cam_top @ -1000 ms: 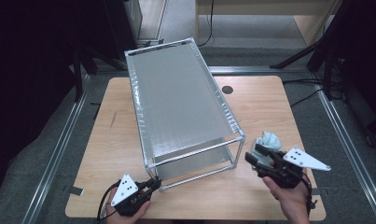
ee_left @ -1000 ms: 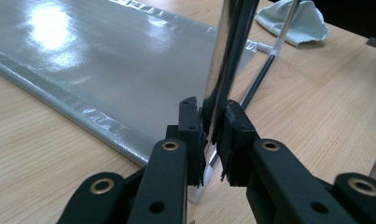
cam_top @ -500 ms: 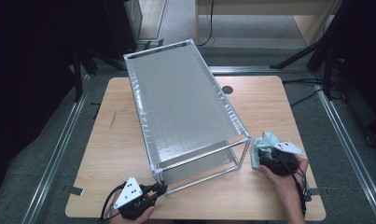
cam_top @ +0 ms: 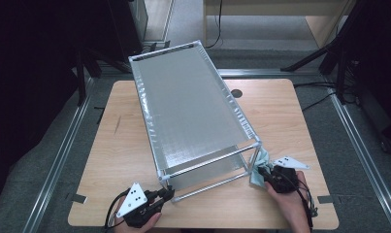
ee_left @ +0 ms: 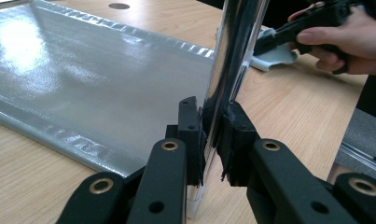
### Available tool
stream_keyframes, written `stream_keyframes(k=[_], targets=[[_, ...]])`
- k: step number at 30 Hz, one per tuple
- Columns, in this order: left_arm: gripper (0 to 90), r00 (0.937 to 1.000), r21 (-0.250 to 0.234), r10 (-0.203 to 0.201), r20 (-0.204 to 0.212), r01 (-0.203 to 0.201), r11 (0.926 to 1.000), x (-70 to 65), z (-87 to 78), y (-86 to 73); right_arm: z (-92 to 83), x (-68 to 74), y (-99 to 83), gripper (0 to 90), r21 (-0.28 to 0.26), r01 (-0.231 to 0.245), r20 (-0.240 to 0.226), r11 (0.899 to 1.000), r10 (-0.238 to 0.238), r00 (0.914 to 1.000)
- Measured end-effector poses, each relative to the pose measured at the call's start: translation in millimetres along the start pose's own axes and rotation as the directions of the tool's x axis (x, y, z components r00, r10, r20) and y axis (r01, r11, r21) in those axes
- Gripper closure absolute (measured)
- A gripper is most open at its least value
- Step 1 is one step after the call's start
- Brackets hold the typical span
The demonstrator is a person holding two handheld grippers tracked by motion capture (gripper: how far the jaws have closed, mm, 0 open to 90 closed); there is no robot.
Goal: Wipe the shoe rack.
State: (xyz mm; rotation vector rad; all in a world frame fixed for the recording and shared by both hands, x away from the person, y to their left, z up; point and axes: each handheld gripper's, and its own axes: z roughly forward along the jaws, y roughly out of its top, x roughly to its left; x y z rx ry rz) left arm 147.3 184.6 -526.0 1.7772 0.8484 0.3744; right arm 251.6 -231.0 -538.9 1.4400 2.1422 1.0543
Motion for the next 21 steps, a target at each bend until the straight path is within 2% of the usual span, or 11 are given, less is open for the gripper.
stream_keyframes(k=[1,3,6,8,9,11,13,15,17,21], targets=[[80.4,1.0,0.001,-0.001,0.003,0.001,1.0,0.2,0.1,0.0,-4.8,4.4,1.6,79.7,-0.017,0.008,-0.009,1.0,-0.008,0.9999],[80.4,1.0,0.003,0.001,0.005,-0.001,1.0,0.4,0.5,0.3,-16.8,10.8,8.1,79.7,-0.079,-0.01,-0.043,0.997,0.006,0.9991],[80.4,1.0,0.001,0.003,0.007,-0.003,1.0,0.5,1.8,0.6,-37.8,18.1,22.1,79.8,-0.177,-0.006,-0.045,0.984,-0.002,0.999],[80.4,0.9999,0.003,-0.001,0.01,0.001,1.0,0.4,2.7,1.0,-56.7,24.1,34.1,79.8,-0.261,0.008,-0.036,0.965,-0.018,0.9992],[80.4,0.9999,0.004,-0.001,0.011,0.001,1.0,0.3,3.1,1.2,-68.8,27.6,40.8,79.8,-0.316,0.008,-0.028,0.949,-0.018,0.9995],[80.4,0.9999,0.003,-0.001,0.011,0.001,1.0,0.2,3.5,1.2,-85.1,32.7,48.5,79.8,-0.386,0.0,-0.036,0.923,-0.016,0.9992],[80.4,0.9999,0.003,0.0,0.01,0.0,1.0,0.1,3.6,1.2,-91.8,36.7,50.8,79.7,-0.409,0.01,-0.037,0.912,-0.028,0.9989],[80.5,1.0,0.003,0.0,0.009,-0.001,1.0,0.0,3.6,1.2,-86.5,36.4,47.1,79.7,-0.394,0.011,-0.046,0.919,-0.031,0.9985],[80.5,1.0,0.004,0.003,0.008,-0.003,1.0,0.0,3.5,1.2,-72.4,31.2,38.5,79.5,-0.338,-0.014,-0.067,0.941,-0.009,0.9977],[80.5,0.9999,0.003,0.003,0.01,-0.003,1.0,0.2,3.8,1.3,-42.7,20.5,18.9,79.3,-0.206,-0.036,-0.087,0.978,0.018,0.996]])
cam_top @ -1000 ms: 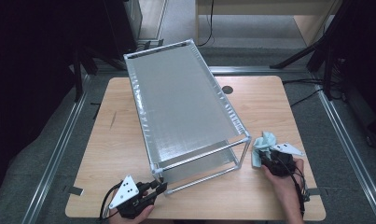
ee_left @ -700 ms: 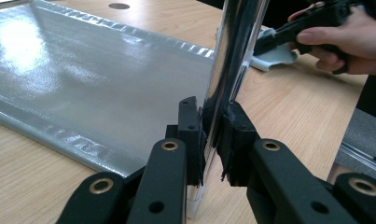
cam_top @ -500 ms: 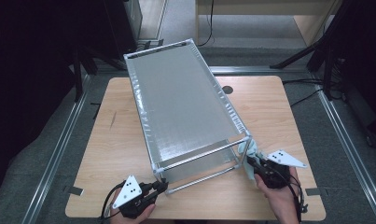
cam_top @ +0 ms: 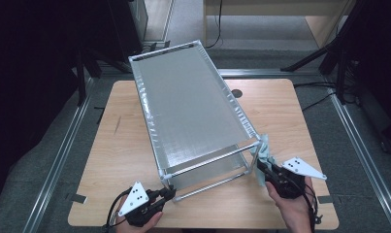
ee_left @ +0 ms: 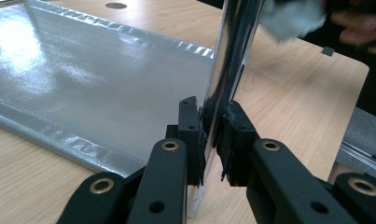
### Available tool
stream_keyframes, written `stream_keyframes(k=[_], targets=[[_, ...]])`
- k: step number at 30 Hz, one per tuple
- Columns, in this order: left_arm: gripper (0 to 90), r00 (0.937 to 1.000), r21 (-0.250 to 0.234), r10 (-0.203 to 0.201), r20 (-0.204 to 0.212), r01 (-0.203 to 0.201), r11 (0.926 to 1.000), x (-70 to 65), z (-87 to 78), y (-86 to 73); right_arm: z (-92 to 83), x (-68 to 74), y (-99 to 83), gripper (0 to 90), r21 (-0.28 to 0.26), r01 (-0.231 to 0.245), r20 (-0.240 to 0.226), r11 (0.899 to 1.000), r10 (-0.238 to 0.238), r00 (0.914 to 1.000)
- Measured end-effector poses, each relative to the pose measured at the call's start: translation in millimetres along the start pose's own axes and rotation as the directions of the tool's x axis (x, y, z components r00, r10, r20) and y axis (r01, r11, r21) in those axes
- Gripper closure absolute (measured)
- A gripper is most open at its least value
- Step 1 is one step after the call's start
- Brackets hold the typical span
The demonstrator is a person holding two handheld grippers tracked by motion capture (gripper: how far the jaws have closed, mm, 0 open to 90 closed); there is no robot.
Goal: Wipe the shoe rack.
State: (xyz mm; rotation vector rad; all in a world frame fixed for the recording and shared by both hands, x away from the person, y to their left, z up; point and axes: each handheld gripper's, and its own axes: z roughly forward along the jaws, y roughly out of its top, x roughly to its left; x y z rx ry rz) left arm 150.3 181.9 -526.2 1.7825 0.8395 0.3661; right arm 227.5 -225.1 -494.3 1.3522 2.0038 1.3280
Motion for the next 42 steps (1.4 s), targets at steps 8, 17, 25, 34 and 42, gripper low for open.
stream_keyframes(k=[8,17,25,34,42], targets=[[80.4,1.0,0.0,-0.006,-0.003,0.006,1.0,-0.5,2.4,0.9,15.9,2.5,-20.8,78.7,0.114,0.016,0.074,0.993,-0.024,0.997],[80.5,0.9999,0.0,0.004,0.009,-0.004,1.0,-4.5,9.5,3.2,12.8,23.4,-21.6,78.9,0.135,-0.001,0.066,0.991,-0.008,0.9978],[80.6,0.9998,0.002,0.01,0.017,-0.01,0.9999,-5.5,11.3,3.5,-9.5,37.8,21.2,79.0,-0.127,0.041,0.061,0.991,-0.033,0.9976],[80.7,0.9997,0.001,0.013,0.021,-0.013,0.9999,-5.5,11.7,3.3,-2.5,48.6,23.3,78.6,-0.227,0.12,0.093,0.966,-0.101,0.9905],[80.7,0.9996,0.002,0.014,0.025,-0.014,0.9999,-4.8,11.5,3.2,51.4,43.1,-22.0,78.6,0.047,0.151,0.169,0.987,-0.157,0.9731]])
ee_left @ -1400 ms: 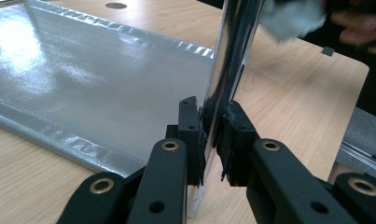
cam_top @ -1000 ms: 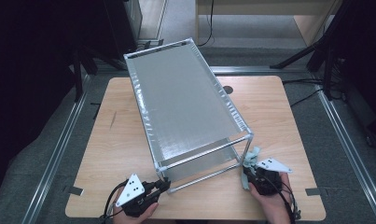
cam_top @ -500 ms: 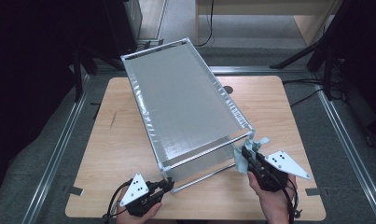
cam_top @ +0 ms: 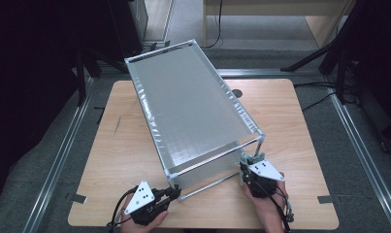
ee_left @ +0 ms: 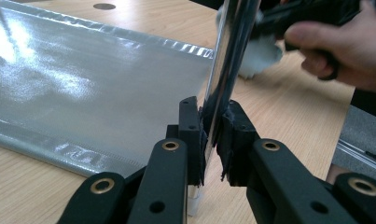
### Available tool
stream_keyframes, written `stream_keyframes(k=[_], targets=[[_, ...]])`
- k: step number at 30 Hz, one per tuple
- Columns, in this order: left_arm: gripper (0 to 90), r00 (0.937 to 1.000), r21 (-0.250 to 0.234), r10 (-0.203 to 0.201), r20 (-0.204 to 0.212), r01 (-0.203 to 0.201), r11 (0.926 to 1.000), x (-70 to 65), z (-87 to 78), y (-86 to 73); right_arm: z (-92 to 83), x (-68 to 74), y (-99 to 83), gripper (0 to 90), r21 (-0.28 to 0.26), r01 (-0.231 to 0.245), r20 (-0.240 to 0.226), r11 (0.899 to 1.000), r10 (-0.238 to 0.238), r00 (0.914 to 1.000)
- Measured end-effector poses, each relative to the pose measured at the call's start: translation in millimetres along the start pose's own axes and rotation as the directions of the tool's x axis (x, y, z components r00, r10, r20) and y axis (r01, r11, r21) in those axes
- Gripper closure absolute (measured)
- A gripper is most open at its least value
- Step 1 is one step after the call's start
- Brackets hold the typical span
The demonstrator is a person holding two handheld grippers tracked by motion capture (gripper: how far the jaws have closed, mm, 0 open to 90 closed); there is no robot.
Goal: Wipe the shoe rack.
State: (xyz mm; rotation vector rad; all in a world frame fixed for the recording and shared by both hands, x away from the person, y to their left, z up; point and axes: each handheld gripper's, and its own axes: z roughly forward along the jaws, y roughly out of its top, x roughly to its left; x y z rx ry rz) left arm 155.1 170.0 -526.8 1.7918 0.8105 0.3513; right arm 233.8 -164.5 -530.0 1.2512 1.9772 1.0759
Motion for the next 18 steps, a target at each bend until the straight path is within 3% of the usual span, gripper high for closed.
stream_keyframes(k=[3,8,12,14,15,16,17,18], targets=[[80.7,1.0,-0.001,0.0,0.0,0.0,1.0,-0.1,0.1,-0.1,9.5,8.0,-2.8,78.5,0.029,-0.016,-0.018,0.999,0.017,0.9997],[80.7,1.0,-0.001,0.001,-0.001,-0.001,1.0,-0.3,0.2,-0.1,23.2,40.3,-3.7,76.9,0.057,0.03,-0.144,0.998,-0.022,0.9893],[80.7,1.0,-0.002,0.0,0.0,0.0,1.0,-0.1,0.3,-0.2,32.0,77.8,-6.9,75.5,0.07,0.095,-0.239,0.993,-0.076,0.9681],[80.7,1.0,-0.002,0.001,0.0,-0.001,1.0,-0.1,0.2,-0.3,33.1,94.6,-6.0,74.5,0.067,0.114,-0.306,0.991,-0.088,0.948],[80.7,1.0,-0.002,0.001,0.0,-0.001,1.0,-0.1,0.2,-0.3,33.1,94.6,-6.0,74.5,0.067,0.114,-0.306,0.991,-0.088,0.948],[80.7,1.0,-0.001,0.001,0.0,-0.001,1.0,-0.1,0.1,-0.2,33.7,101.2,-5.7,73.4,0.063,0.132,-0.342,0.989,-0.103,0.9341],[80.7,1.0,0.0,0.002,0.001,-0.002,1.0,0.1,-0.1,-0.2,34.0,109.3,-5.5,69.8,0.059,0.178,-0.344,0.982,-0.147,0.9274],[80.7,1.0,0.0,0.002,0.001,-0.002,1.0,0.1,-0.1,-0.2,34.4,108.5,-5.5,66.9,0.06,0.176,-0.338,0.983,-0.146,0.9296]])
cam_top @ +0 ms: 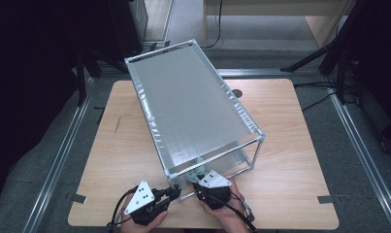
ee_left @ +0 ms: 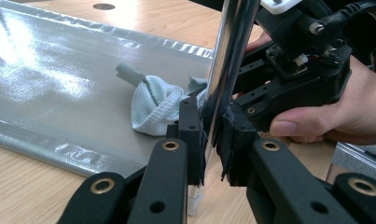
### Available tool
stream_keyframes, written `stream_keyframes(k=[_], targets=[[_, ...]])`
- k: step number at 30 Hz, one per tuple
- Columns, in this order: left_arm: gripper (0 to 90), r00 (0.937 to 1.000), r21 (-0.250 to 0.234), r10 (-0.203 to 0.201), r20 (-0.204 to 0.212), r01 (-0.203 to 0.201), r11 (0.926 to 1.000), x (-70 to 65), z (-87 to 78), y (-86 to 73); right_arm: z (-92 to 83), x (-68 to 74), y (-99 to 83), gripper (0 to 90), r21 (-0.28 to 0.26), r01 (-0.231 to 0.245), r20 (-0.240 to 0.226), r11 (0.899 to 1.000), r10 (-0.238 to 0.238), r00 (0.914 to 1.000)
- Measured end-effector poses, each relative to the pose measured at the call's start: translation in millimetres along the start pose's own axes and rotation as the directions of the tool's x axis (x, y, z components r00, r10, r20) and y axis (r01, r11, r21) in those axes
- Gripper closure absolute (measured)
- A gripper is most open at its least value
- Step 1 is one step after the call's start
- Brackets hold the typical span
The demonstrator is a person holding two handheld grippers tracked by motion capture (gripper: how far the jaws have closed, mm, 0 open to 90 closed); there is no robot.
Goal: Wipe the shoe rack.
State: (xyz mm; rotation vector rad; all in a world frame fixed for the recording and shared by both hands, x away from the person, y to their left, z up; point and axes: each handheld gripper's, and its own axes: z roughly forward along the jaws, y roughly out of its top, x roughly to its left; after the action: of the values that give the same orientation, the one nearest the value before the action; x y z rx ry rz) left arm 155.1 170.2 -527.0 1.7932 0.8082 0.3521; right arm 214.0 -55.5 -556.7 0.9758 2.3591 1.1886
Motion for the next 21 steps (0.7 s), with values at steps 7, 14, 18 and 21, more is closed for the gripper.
stream_keyframes(k=[7,14,18,21], targets=[[80.7,1.0,0.004,0.003,0.007,-0.003,1.0,0.7,-1.0,0.0,-20.3,-47.9,-6.4,68.6,0.02,-0.198,0.09,0.98,0.195,0.9766],[80.7,1.0,0.006,0.005,0.009,-0.005,1.0,0.8,-1.1,0.1,-38.9,-94.1,-18.1,74.2,-0.021,-0.264,0.3,0.964,0.258,0.9183],[80.7,0.9999,0.006,0.005,0.01,-0.005,1.0,0.8,-1.4,-0.1,-38.7,-93.5,-18.7,75.9,-0.025,-0.274,0.311,0.962,0.268,0.9118],[80.8,1.0,0.007,0.004,0.008,-0.004,1.0,0.5,-1.3,0.1,-29.2,-71.7,-13.2,77.3,0.002,-0.243,0.258,0.97,0.234,0.9374]])
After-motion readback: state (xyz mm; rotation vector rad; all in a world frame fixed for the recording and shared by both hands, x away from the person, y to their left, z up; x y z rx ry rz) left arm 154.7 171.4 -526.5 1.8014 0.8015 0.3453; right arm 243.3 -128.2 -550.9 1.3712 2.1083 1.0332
